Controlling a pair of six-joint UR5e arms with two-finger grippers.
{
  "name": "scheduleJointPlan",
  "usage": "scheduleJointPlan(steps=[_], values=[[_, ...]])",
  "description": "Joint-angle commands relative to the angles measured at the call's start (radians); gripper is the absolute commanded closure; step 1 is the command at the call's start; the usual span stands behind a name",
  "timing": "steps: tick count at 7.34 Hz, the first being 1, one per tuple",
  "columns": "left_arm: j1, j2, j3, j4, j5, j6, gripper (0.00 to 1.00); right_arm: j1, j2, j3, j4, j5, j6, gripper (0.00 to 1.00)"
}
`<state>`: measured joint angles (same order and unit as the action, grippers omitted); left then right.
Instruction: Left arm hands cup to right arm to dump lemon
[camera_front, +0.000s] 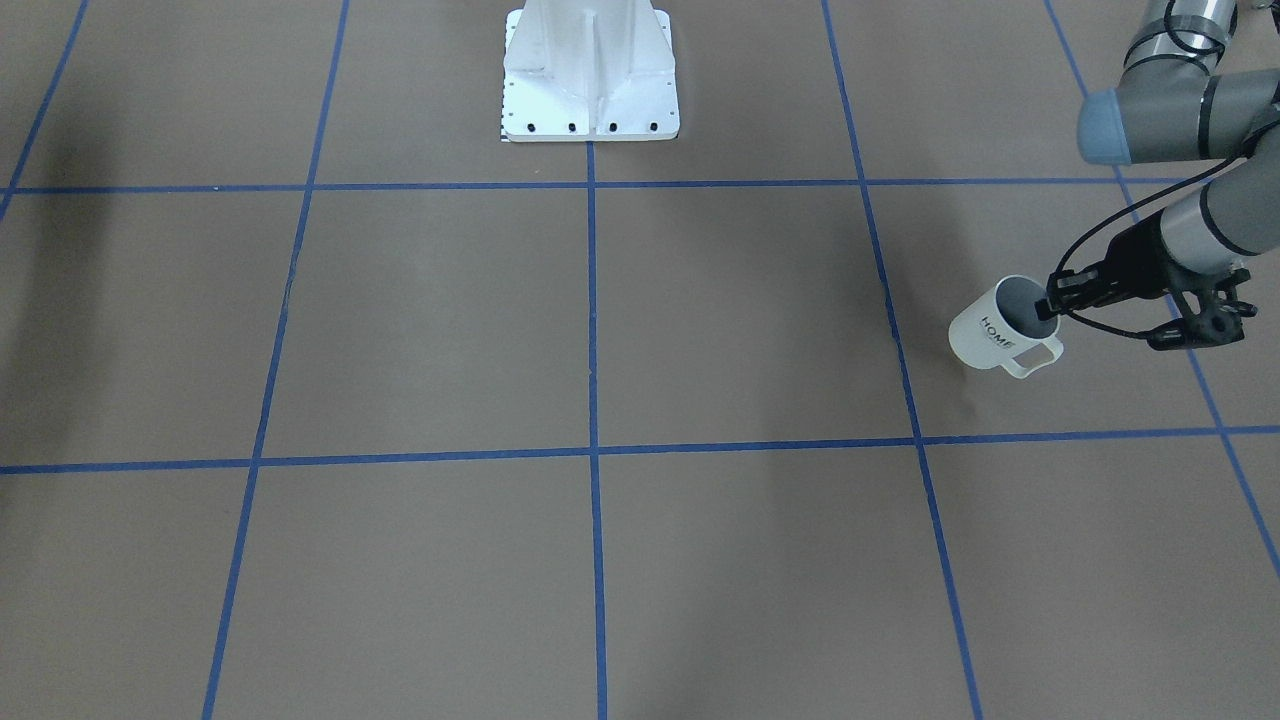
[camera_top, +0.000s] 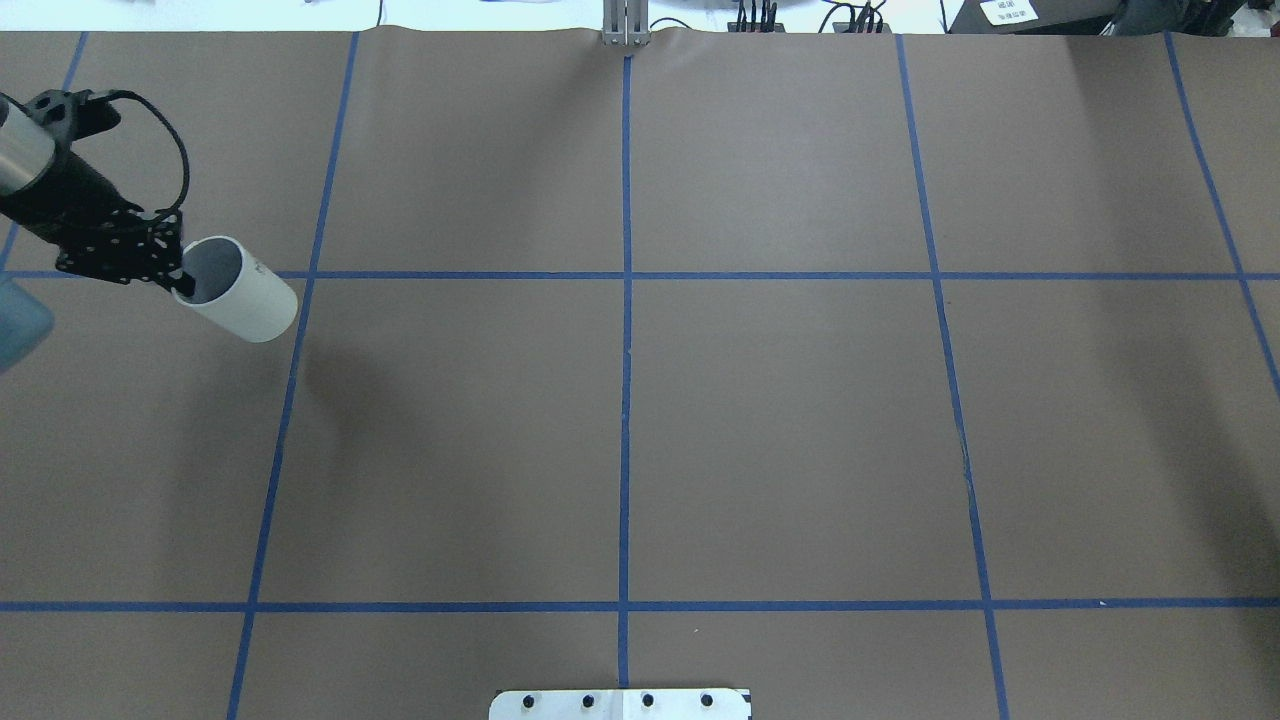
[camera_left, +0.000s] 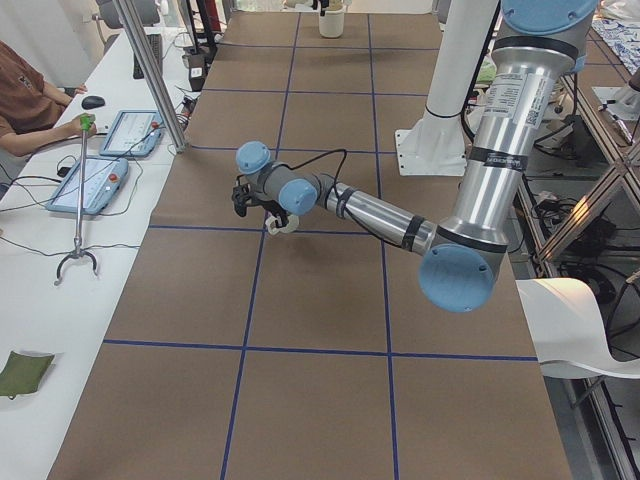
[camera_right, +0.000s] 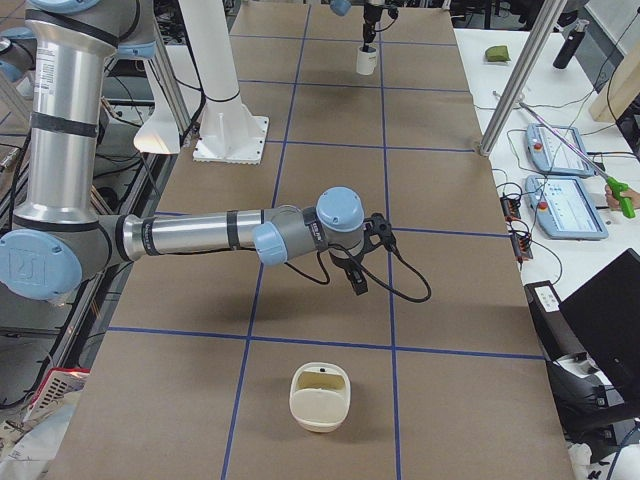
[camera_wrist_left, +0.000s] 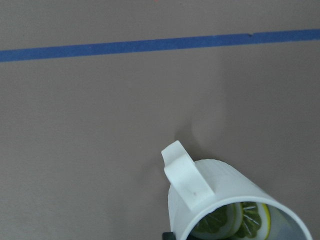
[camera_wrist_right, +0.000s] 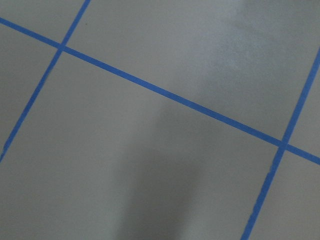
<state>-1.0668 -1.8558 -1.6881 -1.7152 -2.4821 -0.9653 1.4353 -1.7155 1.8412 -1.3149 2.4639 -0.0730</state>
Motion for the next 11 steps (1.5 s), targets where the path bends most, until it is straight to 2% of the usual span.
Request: scheduleJointPlan(steps=[1, 2, 3, 4, 6, 8, 9, 10, 11], values=[[0.082, -0.181, -0.004, 0.025, 0.006, -0.23, 1.0, -0.076, 0.101, 0.001, 0.0, 0.038, 0.118, 0.0], [0.109, -0.247, 0.001, 0.026, 0.006, -0.324, 1.0, -0.103, 0.164, 0.004, 0.003, 0.037, 0.257, 0.0], [0.149, -0.297, 0.025, 0.032, 0.02, -0.396, 1.0, -0.122, 0.222, 0.006, 0.003, 0.03, 0.307, 0.0], [0.183, -0.386, 0.083, 0.051, 0.091, -0.408, 1.0, -0.148, 0.296, 0.004, 0.003, -0.006, 0.327, 0.0], [0.221, -0.654, 0.276, 0.222, 0.138, -0.415, 1.0, -0.231, 0.385, 0.039, 0.003, -0.168, 0.465, 0.0], [0.246, -0.703, 0.314, 0.221, 0.163, -0.421, 1.0, -0.336, 0.445, 0.064, 0.003, -0.288, 0.554, 0.03], [0.251, -0.715, 0.317, 0.221, 0.166, -0.417, 1.0, -0.41, 0.48, 0.078, 0.003, -0.4, 0.608, 0.04], [0.258, -0.753, 0.347, 0.226, 0.181, -0.424, 1.0, -0.511, 0.503, 0.111, 0.003, -0.563, 0.75, 0.05], [0.261, -0.813, 0.426, 0.227, 0.184, -0.429, 1.0, -0.58, 0.508, 0.149, 0.003, -0.662, 0.821, 0.05]])
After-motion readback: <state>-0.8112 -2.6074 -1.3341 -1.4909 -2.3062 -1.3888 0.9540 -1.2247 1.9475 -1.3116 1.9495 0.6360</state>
